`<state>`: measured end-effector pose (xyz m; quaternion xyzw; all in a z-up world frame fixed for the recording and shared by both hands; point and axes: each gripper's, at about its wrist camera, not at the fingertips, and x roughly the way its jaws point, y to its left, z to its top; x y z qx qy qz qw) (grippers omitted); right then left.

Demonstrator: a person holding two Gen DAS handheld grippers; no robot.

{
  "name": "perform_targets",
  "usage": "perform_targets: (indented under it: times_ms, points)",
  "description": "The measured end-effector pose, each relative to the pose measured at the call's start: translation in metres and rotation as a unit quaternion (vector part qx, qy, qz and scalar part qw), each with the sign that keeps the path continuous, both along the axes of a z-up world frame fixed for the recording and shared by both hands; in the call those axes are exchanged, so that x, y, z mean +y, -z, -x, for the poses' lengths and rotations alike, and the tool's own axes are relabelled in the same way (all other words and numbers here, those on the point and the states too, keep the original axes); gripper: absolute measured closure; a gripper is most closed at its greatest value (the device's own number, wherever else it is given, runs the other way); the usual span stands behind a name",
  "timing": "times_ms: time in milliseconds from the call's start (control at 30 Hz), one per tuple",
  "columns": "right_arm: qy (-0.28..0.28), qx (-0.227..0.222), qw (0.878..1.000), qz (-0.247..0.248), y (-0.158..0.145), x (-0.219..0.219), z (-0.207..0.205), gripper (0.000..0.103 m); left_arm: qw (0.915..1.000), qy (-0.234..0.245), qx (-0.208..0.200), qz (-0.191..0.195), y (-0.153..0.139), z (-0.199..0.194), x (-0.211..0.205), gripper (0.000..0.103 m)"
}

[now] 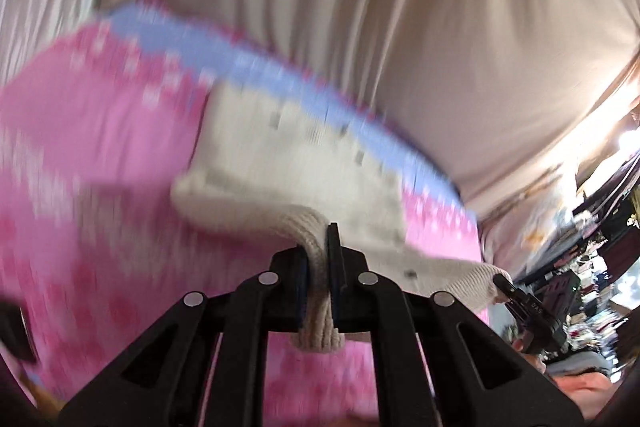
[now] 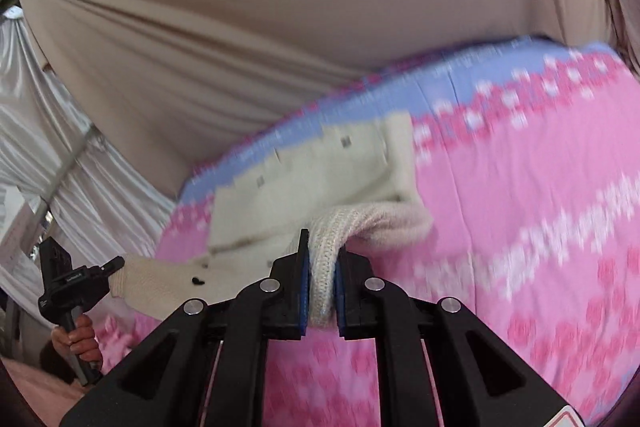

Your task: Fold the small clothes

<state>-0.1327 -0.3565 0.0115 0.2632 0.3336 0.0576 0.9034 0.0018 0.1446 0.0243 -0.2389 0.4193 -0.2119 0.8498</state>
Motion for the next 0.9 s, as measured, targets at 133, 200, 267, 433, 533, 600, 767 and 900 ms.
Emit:
perform_targets:
  times_ms: [133,200,267,433,533,600,767,900]
  points:
    - [0.008,-0.042,0.999,-0.002,-0.03,-0.018,-0.066,0.094,0.9988,-0.018,-0.04,-0.022,-0.028,-0.059,-0.006,0.096]
    - [0.013,-0.047,0.999,0.009,-0.035,-0.022,-0.102,0.094,0.9973,-0.029,-0.048,-0.047,-0.034,-0.103,-0.012,0.096]
    - [0.02,-0.037,0.999,0.012,-0.031,-0.029,-0.15,0.094,0.9968,-0.036,-0.04,-0.06,-0.031,-0.143,-0.019,0.096]
    - [0.035,0.042,0.998,0.027,0.016,-0.036,-0.26,0.09,0.9902,-0.06,0.018,-0.125,0.017,-0.246,-0.045,0.092]
    - [0.062,0.119,0.986,0.101,0.064,-0.036,-0.307,0.068,0.9736,-0.078,0.075,-0.201,0.085,-0.298,-0.061,0.082]
    - [0.078,0.14,0.98,0.115,0.079,-0.041,-0.311,0.066,0.9649,-0.089,0.12,-0.216,0.111,-0.303,-0.057,0.083]
    - [0.082,0.107,0.986,0.098,0.086,-0.051,-0.248,0.038,0.9721,-0.118,0.077,-0.187,0.106,-0.255,-0.021,0.034]
    - [0.058,0.176,0.979,0.078,0.13,-0.044,-0.204,0.038,0.9705,-0.106,0.114,-0.184,0.127,-0.212,-0.008,0.034]
